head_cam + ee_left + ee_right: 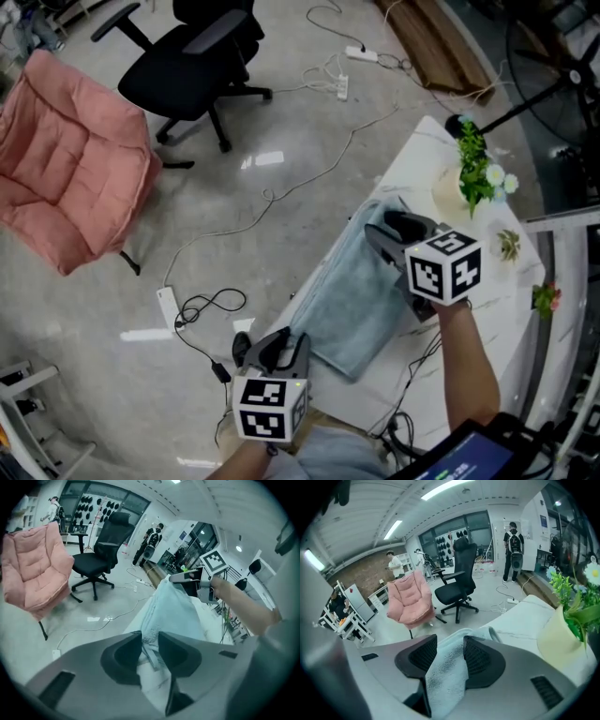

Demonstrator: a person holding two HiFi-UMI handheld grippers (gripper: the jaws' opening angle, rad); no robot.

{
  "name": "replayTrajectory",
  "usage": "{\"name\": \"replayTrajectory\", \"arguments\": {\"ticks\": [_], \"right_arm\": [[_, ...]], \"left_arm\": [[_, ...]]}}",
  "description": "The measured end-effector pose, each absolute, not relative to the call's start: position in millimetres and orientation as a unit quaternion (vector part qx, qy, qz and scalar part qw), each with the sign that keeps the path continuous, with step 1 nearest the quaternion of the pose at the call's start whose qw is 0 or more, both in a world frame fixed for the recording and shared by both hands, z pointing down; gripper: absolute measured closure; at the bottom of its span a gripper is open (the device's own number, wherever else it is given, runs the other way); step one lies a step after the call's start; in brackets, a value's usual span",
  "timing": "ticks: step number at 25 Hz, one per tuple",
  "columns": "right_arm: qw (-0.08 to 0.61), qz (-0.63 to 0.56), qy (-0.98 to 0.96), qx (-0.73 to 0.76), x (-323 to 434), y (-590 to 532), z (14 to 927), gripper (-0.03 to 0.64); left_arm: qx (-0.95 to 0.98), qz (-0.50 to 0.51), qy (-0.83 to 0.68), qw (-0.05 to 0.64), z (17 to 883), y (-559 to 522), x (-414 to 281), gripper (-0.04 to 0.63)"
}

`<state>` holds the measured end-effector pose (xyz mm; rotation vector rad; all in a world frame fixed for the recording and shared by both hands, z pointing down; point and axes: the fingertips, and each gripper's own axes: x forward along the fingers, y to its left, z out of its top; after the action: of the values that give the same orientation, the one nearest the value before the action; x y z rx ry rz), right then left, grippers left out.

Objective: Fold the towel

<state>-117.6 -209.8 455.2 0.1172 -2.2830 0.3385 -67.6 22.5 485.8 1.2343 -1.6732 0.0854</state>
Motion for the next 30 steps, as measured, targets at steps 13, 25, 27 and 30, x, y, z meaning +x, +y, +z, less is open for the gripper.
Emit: {"name": "replayTrajectory", "arguments": {"ticks": [13,25,27,30], "right_arm": [[0.347,0.101,-0.928,0.094,-114.3,-208.9,434.7,0.578],[0.392,0.078,-0.916,0.044,-142.8,-189.1,476.4,0.564],[0.401,0.089,-0.911,0.043,-145.4,-191.1,486.7,0.554],[0.389,0.098,-0.916,0.023,-150.3,-187.7,469.0,0.534]], "left_arm": [[0.522,0.06,-0.712,0.466,471.7,23.0,-68.6,0.535],[0.504,0.041,-0.709,0.492,485.4,40.6,-65.5,0.534],[0.505,0.04,-0.707,0.493,488.0,39.0,-68.7,0.534],[0.506,0.038,-0.706,0.494,489.2,38.2,-70.9,0.534]]}}
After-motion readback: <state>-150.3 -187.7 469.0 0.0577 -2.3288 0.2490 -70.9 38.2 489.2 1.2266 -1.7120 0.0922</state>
